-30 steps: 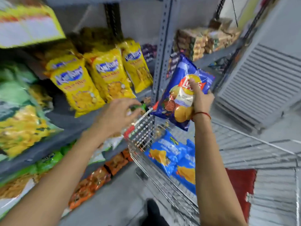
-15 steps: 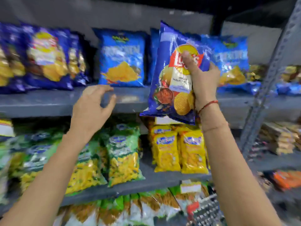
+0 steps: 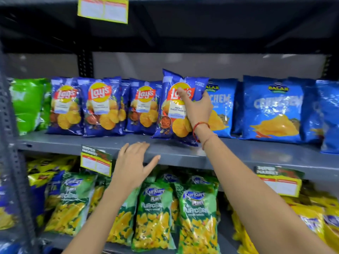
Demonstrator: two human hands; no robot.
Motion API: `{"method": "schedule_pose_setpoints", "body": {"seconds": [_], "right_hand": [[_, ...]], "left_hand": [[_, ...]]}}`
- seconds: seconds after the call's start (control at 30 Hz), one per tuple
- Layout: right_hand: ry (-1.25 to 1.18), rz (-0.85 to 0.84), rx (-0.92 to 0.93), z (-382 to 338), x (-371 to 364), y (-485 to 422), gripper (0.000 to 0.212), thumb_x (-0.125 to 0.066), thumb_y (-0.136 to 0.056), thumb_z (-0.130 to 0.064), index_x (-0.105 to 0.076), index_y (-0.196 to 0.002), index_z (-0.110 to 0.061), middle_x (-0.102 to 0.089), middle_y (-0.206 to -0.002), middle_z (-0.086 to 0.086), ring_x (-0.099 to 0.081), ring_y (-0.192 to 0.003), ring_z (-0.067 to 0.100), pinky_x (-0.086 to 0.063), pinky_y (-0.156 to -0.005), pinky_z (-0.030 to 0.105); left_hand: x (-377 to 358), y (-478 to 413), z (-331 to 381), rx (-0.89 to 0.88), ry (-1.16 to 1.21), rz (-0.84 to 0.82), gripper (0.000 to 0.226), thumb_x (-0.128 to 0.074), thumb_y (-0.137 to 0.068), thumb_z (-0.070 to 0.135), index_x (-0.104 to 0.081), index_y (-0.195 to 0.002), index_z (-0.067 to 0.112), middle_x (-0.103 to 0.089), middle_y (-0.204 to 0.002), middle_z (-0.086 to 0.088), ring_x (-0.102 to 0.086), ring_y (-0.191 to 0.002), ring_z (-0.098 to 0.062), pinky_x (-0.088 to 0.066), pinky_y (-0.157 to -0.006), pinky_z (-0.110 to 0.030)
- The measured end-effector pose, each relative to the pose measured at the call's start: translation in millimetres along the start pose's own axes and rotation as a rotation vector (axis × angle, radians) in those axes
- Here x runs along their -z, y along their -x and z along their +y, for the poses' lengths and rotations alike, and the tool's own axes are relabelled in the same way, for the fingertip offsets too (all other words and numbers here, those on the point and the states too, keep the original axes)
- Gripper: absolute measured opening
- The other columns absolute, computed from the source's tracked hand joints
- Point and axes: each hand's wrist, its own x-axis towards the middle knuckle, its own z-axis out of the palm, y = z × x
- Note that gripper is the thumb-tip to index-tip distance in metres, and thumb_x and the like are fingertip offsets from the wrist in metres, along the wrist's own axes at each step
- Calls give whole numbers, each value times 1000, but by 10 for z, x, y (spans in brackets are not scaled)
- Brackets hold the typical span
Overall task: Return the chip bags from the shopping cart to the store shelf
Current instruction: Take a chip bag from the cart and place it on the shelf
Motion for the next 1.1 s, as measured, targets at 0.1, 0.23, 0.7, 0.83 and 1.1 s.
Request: {"method": "schedule_pose_setpoints", "body": {"seconds": [0.1, 0.23, 0.7, 0.83, 1.1], "right_hand": [[35, -23, -20, 44, -329, 51, 99, -68, -68, -68, -43, -140, -5, -56, -137, 14, -47, -130, 32, -38, -105, 42], [82, -32, -38, 75, -623, 67, 102, -65, -68, -71, -39, -144, -8, -56, -136, 17, -45, -129, 36, -38, -103, 45], [179, -379, -209, 258, -911, 221, 50, -58, -88, -47, -49, -92, 2, -62, -118, 18, -58, -115, 36, -45, -81, 38], [182, -73, -13, 64, -802, 291, 78, -57, -66, -80, -49, -114, -19, -62, -90, 4, -63, -97, 34, -37, -71, 36], [66, -17, 12, 150, 398, 233, 55, -48, -66, -80, -54, -78, -26, -67, -65, -1, -64, -70, 20, -50, -70, 37]], "left_hand": [[-38, 22, -9, -7, -13, 10, 62, -40, -87, 58, -54, -125, 11, -60, -128, -6, -50, -123, -20, -25, -111, -39], [-83, 35, -12, 3, -17, 39, 61, -40, -88, 58, -53, -126, 12, -59, -128, -3, -49, -122, -18, -23, -111, -36], [-135, 59, -5, 19, 31, 95, 65, -30, -85, 60, -54, -124, 14, -59, -128, -2, -50, -121, -16, -13, -111, -29], [-137, 82, -15, -5, 38, 115, 62, -33, -86, 57, -54, -123, 12, -60, -126, -5, -50, -121, -20, -12, -111, -30], [-240, 195, 463, -42, 212, 240, 48, -44, -87, 46, -58, -116, 10, -62, -122, -8, -50, -122, -23, -26, -107, -40]]}}
